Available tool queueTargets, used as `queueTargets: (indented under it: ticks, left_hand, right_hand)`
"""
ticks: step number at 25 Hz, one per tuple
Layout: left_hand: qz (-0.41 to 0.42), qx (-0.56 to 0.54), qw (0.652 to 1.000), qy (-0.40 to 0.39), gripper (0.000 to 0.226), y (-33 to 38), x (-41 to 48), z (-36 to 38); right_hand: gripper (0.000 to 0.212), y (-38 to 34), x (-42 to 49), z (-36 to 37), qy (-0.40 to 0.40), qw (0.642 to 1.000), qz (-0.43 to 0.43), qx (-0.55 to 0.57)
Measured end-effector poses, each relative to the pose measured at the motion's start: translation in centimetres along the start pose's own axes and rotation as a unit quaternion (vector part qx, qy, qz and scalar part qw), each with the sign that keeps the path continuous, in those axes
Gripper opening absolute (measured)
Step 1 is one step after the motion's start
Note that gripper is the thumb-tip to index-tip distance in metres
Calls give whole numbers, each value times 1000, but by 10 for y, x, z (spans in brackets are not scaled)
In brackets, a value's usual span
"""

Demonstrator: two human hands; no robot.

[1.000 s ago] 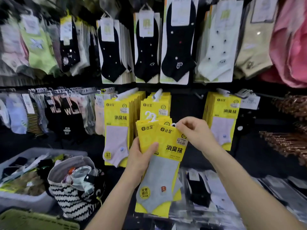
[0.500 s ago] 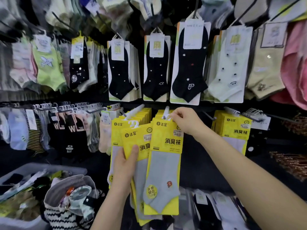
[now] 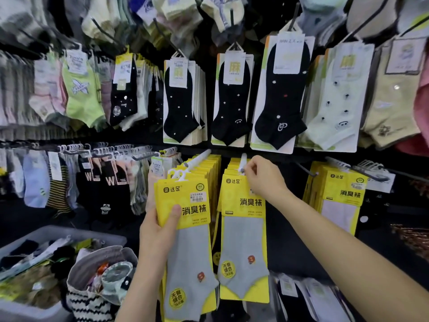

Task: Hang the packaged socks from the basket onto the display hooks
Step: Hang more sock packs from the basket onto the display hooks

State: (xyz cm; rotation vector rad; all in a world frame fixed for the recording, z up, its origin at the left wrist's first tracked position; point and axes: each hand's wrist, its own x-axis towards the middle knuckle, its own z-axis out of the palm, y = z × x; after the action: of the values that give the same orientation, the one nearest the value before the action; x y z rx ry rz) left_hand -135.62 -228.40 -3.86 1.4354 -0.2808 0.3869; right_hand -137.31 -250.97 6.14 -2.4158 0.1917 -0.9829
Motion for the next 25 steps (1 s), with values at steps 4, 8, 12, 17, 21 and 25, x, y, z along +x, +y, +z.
queueTargets:
  ticks: [4,8,12,17,21,25]
  left_hand:
    - [-26,-6,999,-29,20,9,-4,4]
    - [-28,-25,998,-57,6,18,-16,18]
    - [-40,-19,996,-79,6,17,-28,38]
    - [-35,-7,995,-91,25,12,-33,52]
    - [-32,-7,994,-102,12,10,-38,66]
    - [-63,-29,990,-120,20,7,-41,76]
  right_hand:
    - [19,6,-10,14,64,996,-48,-47]
    - [15,17,-12,13,34,998,-28,35]
    - [28,30,-22,8,9,997,-40,-71]
    - [19,8,-39,-5,83,989,-52,108]
    - [14,-2,-52,-16,-76,992,-40,96]
    - [9,7,-49,-29,-79,988,4,130]
